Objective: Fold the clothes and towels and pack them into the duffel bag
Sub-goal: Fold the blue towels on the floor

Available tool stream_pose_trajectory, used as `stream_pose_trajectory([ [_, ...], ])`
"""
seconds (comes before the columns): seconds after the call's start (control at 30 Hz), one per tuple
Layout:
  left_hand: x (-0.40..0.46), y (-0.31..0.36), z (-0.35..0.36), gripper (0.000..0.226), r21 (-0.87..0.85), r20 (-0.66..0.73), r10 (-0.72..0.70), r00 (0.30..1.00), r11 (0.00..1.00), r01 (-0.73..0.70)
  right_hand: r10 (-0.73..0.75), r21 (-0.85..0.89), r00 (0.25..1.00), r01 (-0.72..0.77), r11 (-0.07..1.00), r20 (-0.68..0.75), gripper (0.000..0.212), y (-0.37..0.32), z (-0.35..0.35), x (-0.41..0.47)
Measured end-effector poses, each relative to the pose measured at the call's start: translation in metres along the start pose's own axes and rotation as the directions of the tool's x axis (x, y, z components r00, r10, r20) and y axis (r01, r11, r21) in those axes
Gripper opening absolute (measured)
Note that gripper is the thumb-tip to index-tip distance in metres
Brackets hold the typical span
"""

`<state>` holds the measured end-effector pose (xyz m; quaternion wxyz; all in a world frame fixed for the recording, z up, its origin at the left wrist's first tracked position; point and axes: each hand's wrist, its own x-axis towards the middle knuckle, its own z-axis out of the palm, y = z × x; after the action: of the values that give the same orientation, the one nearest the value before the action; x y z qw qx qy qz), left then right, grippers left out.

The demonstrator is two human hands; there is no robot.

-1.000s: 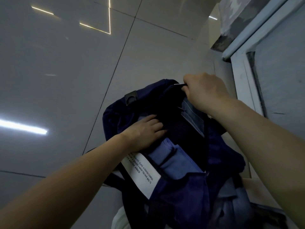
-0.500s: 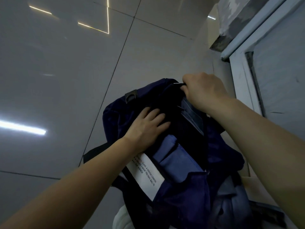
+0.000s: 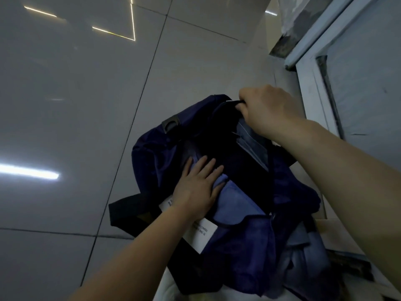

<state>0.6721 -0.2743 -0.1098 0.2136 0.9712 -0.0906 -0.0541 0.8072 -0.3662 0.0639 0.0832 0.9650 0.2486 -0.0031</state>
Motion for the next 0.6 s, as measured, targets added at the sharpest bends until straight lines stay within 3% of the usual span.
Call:
stream_pose_trajectory([
  [0.07, 0.000, 0.002, -0.002, 0.073, -0.042, -0.086, -0.008, 0.996, 0.999, 0.005, -0.013, -0.007, 1.000, 0.013, 1.000, 0.000, 0.026, 0.000, 0.000, 0.001],
  [0.23, 0.006, 0.012, -0.012, 0.065, -0.306, -0.231, -0.193, 0.954, 0.945, 0.117, -0.039, -0.009, 0.999, 0.039, 0.999, -0.002, 0.028, 0.001, -0.001, 0.002],
  [0.33, 0.010, 0.013, -0.008, 0.061, -0.134, -0.011, -0.082, 0.997, 0.988, 0.080, -0.044, 0.004, 0.999, 0.044, 0.999, 0.004, 0.027, -0.001, -0.002, 0.004],
  [0.4, 0.015, 0.013, -0.003, 0.063, -0.005, 0.183, -0.051, 0.982, 0.999, 0.053, -0.038, 0.010, 0.999, 0.038, 0.999, 0.010, 0.027, -0.002, -0.002, 0.004],
  [0.47, 0.020, 0.013, -0.006, 0.071, 0.027, 0.284, -0.027, 0.958, 0.999, 0.020, -0.038, 0.018, 0.999, 0.038, 0.999, 0.011, 0.026, -0.003, -0.002, 0.003],
  [0.53, 0.018, 0.011, -0.013, 0.074, 0.039, 0.306, 0.040, 0.951, 0.998, -0.054, -0.040, 0.021, 0.999, 0.039, 0.999, 0.005, 0.027, -0.003, -0.003, 0.002],
  [0.6, 0.005, 0.007, -0.016, 0.073, 0.068, 0.194, 0.133, 0.972, 0.986, -0.149, -0.035, 0.027, 0.999, 0.035, 0.999, -0.006, 0.028, -0.002, -0.003, 0.000],
])
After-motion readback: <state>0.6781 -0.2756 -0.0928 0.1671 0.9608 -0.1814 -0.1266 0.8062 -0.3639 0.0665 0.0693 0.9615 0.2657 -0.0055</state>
